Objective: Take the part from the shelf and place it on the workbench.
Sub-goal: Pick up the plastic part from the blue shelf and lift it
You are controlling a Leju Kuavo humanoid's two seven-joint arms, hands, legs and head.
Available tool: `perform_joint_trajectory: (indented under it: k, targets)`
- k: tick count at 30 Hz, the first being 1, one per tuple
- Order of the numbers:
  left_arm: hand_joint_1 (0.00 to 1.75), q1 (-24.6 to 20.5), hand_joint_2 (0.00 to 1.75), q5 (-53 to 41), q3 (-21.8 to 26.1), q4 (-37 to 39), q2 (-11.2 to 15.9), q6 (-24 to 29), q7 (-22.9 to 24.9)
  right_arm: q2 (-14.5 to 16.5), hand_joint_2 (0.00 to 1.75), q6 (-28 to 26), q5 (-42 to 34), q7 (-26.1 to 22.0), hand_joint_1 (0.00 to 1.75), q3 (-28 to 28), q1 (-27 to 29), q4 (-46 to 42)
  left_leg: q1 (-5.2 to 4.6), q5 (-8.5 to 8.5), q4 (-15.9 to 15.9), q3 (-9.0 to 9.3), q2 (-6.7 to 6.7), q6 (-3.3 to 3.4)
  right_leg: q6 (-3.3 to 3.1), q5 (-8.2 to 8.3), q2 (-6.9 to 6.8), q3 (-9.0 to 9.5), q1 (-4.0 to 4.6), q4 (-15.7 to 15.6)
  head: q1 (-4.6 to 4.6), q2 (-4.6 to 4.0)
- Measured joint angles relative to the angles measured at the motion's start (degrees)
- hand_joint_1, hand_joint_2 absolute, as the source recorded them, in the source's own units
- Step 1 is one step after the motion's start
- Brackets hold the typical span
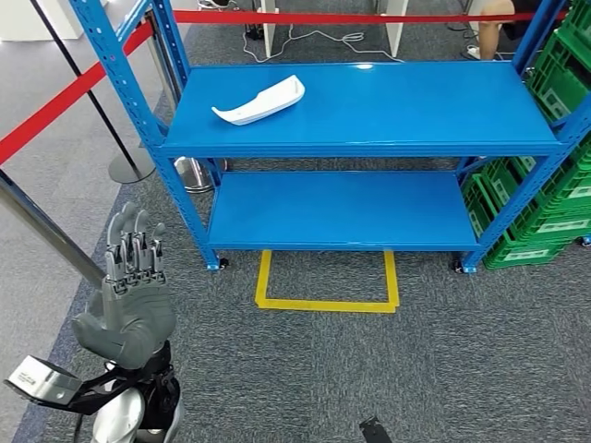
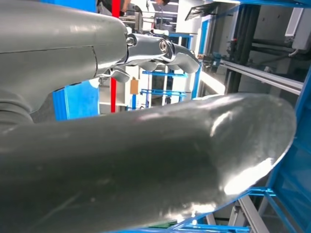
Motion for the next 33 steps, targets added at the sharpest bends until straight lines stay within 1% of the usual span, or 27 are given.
perform_joint_trajectory:
  k: [1, 2, 3, 4, 5, 6, 7, 8, 9, 12, 13, 14, 16, 17, 18, 19, 20, 21, 22, 23, 24, 27, 28, 29, 30, 32, 33]
  targets:
    - [0.0, -0.01, 0.0, 0.08, -0.01, 0.01, -0.02, -0.02, 0.0, -0.02, 0.0, -0.92, 0.92, 2.35, 0.0, 0.54, 0.08, 0.0, 0.04, -1.84, 4.25, -2.14, 0.02, -0.16, -0.14, -0.04, -0.12, -0.01, 0.0, 0.0, -0.07, 0.0]
    - [0.0, 0.01, 0.0, 0.14, -0.01, 0.03, -0.02, -0.04, 0.0, -0.05, 0.0, -1.44, 1.52, 4.13, 0.0, 0.96, 0.17, 0.0, 0.07, -2.91, 7.59, -3.9, 0.03, -0.24, -0.19, -0.07, -0.22, -0.01, 0.0, 0.0, -0.07, 0.0]
    - [0.0, 0.01, 0.0, 0.19, -0.01, 0.06, -0.02, -0.07, 0.0, -0.08, 0.0, -1.74, 1.93, 5.54, 0.0, 1.31, 0.25, 0.0, 0.12, -2.98, 9.44, -4.97, 0.04, -0.27, -0.2, -0.1, -0.28, 0.01, -0.02, 0.01, -0.08, 0.0]
    - [0.0, 0.01, 0.0, 0.26, -0.01, 0.08, -0.03, -0.09, 0.0, -0.11, 0.0, -1.8, 2.15, 6.43, 0.0, 1.6, 0.29, 0.0, 0.19, -1.84, 8.88, -4.85, 0.06, -0.25, -0.17, -0.14, -0.29, 0.08, -0.05, 0.01, -0.08, 0.0]
    - [0.0, 0.0, 0.0, 0.34, -0.02, 0.1, -0.06, -0.11, 0.0, -0.13, 0.0, -1.8, 2.27, 7.07, 0.0, 1.87, 0.29, 0.0, 0.27, 0.14, 6.23, -3.66, 0.12, -0.22, -0.07, -0.2, -0.26, 0.19, -0.12, 0.02, -0.08, 0.0]
    - [0.0, -0.01, 0.0, 0.4, -0.02, 0.1, -0.1, -0.13, 0.0, -0.13, 0.0, -1.8, 2.32, 7.43, 0.0, 2.12, 0.29, 0.0, 0.38, 2.34, 2.36, -1.78, 0.3, -0.23, 0.14, -0.28, -0.2, 0.31, -0.16, 0.02, -0.09, 0.0]
    - [0.0, -0.06, 0.0, 0.46, -0.04, 0.11, -0.16, -0.14, 0.0, -0.14, 0.0, -1.8, 2.37, 7.63, 0.0, 2.36, 0.28, 0.0, 0.43, 3.83, -1.54, 0.12, 0.43, -0.22, 0.46, -0.42, -0.13, 0.34, -0.07, 0.15, -0.23, 0.0]
    - [0.0, -0.11, 0.0, 0.49, -0.07, 0.13, -0.26, -0.15, 0.01, -0.15, 0.0, -1.8, 2.4, 7.73, 0.0, 2.54, 0.27, 0.0, 0.47, 4.62, -4.32, 1.43, 0.54, -0.04, 0.84, -0.5, -0.07, 0.31, 0.04, 0.19, -0.3, 0.0]
    - [0.0, -0.16, 0.0, 0.5, -0.09, 0.14, -0.34, -0.16, 0.01, -0.17, 0.0, -1.8, 2.42, 7.79, 0.0, 2.67, 0.27, 0.0, 0.46, 4.78, -5.87, 2.08, 0.58, 0.22, 1.22, -0.51, -0.06, 0.26, 0.19, 0.16, -0.34, 0.0]
    - [0.0, -0.18, 0.0, 0.55, -0.1, 0.19, -0.51, -0.28, 0.02, -0.19, 0.0, -1.8, 2.52, 8.06, 0.0, 2.88, 0.36, 0.0, 0.37, 4.59, -6.31, 2.0, 0.38, 1.52, 2.14, -0.62, -0.21, 0.24, 0.11, -0.05, -0.2, 0.0]
    - [0.0, -0.19, 0.0, 0.66, -0.14, 0.19, -0.55, -0.53, 0.03, -0.19, 0.0, -1.78, 2.79, 8.45, 0.0, 2.99, 0.37, 0.0, 0.38, 4.61, -6.37, 2.06, 0.37, 1.93, 2.34, -1.34, -0.24, -0.2, 0.07, 0.92, -0.1, 0.0]
    - [0.0, -0.22, 0.0, 0.84, -0.21, 0.19, -0.59, -0.89, 0.03, -0.19, 0.0, -1.73, 3.17, 9.03, 0.0, 3.19, 0.36, 0.0, 0.38, 4.62, -6.43, 2.13, 0.38, 2.28, 2.46, -2.66, -0.23, -1.24, 0.08, 3.14, 0.02, 0.0]
    - [0.0, -0.26, 0.0, 1.23, -0.4, 0.23, -0.62, -1.62, 0.04, -0.2, 0.0, -1.59, 4.02, 10.26, 0.0, 3.73, 0.43, 0.0, 0.17, 4.53, -6.43, 2.18, 0.39, 2.78, 2.45, -6.28, -0.22, -4.9, 0.23, 10.82, 0.27, 0.0]
    - [0.0, -0.26, 0.0, 1.4, -0.45, 0.27, -0.62, -1.84, 0.05, -0.2, 0.0, -1.54, 4.25, 10.62, 0.0, 3.95, 0.51, 0.0, 0.01, 4.49, -6.43, 2.22, 0.38, 2.94, 2.37, -7.55, -0.21, -6.73, 0.31, 14.47, 0.3, 0.0]
    - [0.0, -0.25, 0.0, 1.49, -0.48, 0.32, -0.61, -1.93, 0.06, -0.21, 0.0, -1.52, 4.37, 10.82, 0.0, 4.09, 0.62, 0.0, -0.14, 4.43, -6.42, 2.29, 0.33, 3.06, 2.24, -7.83, -0.2, -7.85, 0.4, 16.52, 0.3, 0.0]
    - [0.0, -0.25, 0.0, 1.57, -0.49, 0.36, -0.61, -1.98, 0.07, -0.23, 0.0, -1.51, 4.43, 10.93, 0.0, 4.17, 0.7, 0.0, -0.26, 4.37, -6.42, 2.42, 0.24, 3.12, 2.04, -6.97, -0.2, -7.88, 0.52, 16.31, 0.29, 0.0]
    - [0.0, -0.25, 0.0, 1.62, -0.5, 0.39, -0.61, -2.02, 0.08, -0.25, 0.0, -1.51, 4.47, 11.0, 0.0, 4.23, 0.75, 0.0, -0.32, 4.3, -6.41, 2.6, 0.14, 3.13, 1.77, -5.12, -0.19, -6.78, 0.65, 13.79, 0.3, 0.0]
    - [0.0, -0.26, 0.0, 1.62, -0.55, 0.4, -0.61, -2.05, 0.09, -0.27, 0.0, -1.51, 4.5, 11.03, 0.0, 4.28, 0.77, 0.0, -0.36, 4.2, -6.41, 2.79, 0.05, 3.07, 1.48, -2.87, -0.14, -4.86, 0.77, 9.73, 0.31, 0.0]
    - [0.0, -0.27, 0.0, 1.62, -0.62, 0.41, -0.61, -2.08, 0.08, -0.28, 0.0, -1.51, 4.51, 11.04, 0.0, 4.32, 0.74, 0.0, -0.47, 4.09, -6.37, 2.91, -0.01, 2.93, 1.23, -1.31, -0.05, -2.89, 0.89, 5.72, 0.3, 0.0]
    - [0.0, -0.29, 0.0, 1.62, -0.72, 0.41, -0.61, -2.11, 0.08, -0.29, 0.0, -1.51, 4.52, 11.04, 0.0, 4.38, 0.69, 0.0, -0.57, 4.02, -6.3, 2.92, -0.06, 2.72, 1.02, -0.3, 0.04, -1.39, 0.98, 2.66, 0.29, 0.0]
    - [0.0, -0.31, 0.0, 1.63, -0.82, 0.41, -0.61, -2.12, 0.08, -0.31, 0.0, -1.51, 4.52, 11.05, 0.0, 4.48, 0.66, 0.0, -0.65, 4.02, -6.25, 2.84, -0.09, 2.48, 0.87, 0.01, 0.13, -0.61, 1.06, 0.99, 0.27, 0.0]
    - [0.0, -0.36, 0.0, 1.66, -1.11, 0.43, -0.62, -2.27, 0.09, -0.36, 0.0, -1.5, 5.57, 11.66, 0.0, 5.15, 0.85, 0.0, -0.55, 4.05, -6.3, 2.68, -0.1, 1.59, 0.2, 0.06, 0.23, -0.53, 1.13, 0.38, 0.23, 0.0]
    - [0.0, -0.4, 0.0, 1.67, -1.16, 0.45, -0.63, -2.33, 0.09, -0.37, 0.0, -1.47, 6.29, 12.01, 0.0, 5.5, 0.92, 0.0, -0.51, 3.6, -5.84, 2.5, -0.06, 1.21, -0.07, 0.16, 0.22, -0.49, 1.03, 0.25, 0.17, 0.0]
    - [0.0, -0.47, 0.0, 1.71, -1.18, 0.48, -0.65, -2.35, 0.09, -0.37, 0.0, -1.41, 7.09, 12.32, 0.0, 5.97, 0.94, 0.0, -0.48, 2.62, -4.47, 1.91, 0.0, 0.83, -0.32, 0.28, 0.18, -0.43, 0.87, 0.1, 0.05, 0.0]
    - [0.0, -0.53, 0.0, 1.74, -1.17, 0.54, -0.68, -2.3, 0.09, -0.37, 0.0, -1.29, 7.69, 12.48, 0.0, 6.43, 0.93, 0.0, -0.41, 1.12, -1.9, 0.73, 0.05, 0.5, -0.47, 0.33, 0.13, -0.41, 0.78, 0.04, -0.07, 0.0]
    - [0.0, -0.6, 0.0, 1.79, -1.11, 0.85, -0.77, -1.98, 0.09, -0.37, 0.0, -1.0, 8.3, 12.58, 0.0, 7.06, 0.94, 0.0, -0.26, -2.07, 5.21, -2.74, 0.1, 0.09, -0.6, 0.33, 0.0, -0.43, 0.73, 0.05, -0.25, 0.0]
    - [0.0, -0.59, 0.0, 1.79, -1.05, 1.12, -0.8, -1.58, 0.09, -0.37, 0.0, -0.9, 8.38, 12.59, 0.0, 7.22, 0.98, 0.0, -0.18, -2.73, 7.79, -4.1, 0.11, -0.01, -0.6, 0.32, -0.06, -0.44, 0.71, 0.05, -0.25, 0.0]
